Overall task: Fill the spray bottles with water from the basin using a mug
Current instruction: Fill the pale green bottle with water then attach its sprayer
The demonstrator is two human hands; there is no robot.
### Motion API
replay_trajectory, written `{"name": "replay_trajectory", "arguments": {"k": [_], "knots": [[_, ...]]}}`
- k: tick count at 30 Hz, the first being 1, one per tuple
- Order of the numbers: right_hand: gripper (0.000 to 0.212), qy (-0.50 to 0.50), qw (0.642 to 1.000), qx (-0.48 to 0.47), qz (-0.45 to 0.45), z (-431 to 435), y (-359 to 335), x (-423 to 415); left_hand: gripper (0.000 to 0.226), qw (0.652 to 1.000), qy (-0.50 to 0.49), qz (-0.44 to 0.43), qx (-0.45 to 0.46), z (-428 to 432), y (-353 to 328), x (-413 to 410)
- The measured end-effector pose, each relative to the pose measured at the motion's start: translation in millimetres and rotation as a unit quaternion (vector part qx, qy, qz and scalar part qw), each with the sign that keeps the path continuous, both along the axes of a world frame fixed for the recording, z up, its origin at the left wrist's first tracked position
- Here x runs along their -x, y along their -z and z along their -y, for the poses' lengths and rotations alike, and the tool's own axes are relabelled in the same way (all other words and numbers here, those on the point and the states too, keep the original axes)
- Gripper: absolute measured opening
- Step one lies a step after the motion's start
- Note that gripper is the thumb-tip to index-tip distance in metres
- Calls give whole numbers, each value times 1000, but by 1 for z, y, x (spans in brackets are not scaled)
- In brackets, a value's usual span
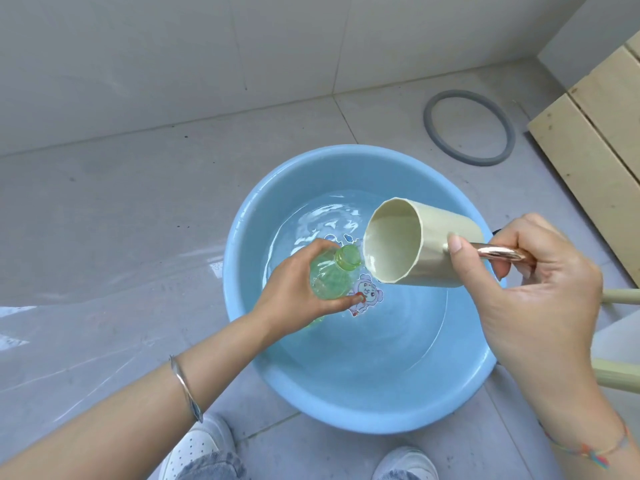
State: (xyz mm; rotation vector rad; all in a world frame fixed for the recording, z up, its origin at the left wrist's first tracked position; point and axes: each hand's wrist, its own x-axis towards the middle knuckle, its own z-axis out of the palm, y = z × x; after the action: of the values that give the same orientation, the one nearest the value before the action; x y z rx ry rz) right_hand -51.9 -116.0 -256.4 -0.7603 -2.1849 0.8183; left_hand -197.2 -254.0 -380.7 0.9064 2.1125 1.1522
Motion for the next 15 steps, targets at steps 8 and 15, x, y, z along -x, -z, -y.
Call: {"name": "replay_trajectory", "arguments": {"k": [8,15], "knots": [[38,-24,996,-88,18,4,-9,2,58,1000,1,-6,-4,0,0,-1],[38,-36,993,-113,13,10,-21,6,59,1000,1,-6,-5,0,-1,-1]]}}
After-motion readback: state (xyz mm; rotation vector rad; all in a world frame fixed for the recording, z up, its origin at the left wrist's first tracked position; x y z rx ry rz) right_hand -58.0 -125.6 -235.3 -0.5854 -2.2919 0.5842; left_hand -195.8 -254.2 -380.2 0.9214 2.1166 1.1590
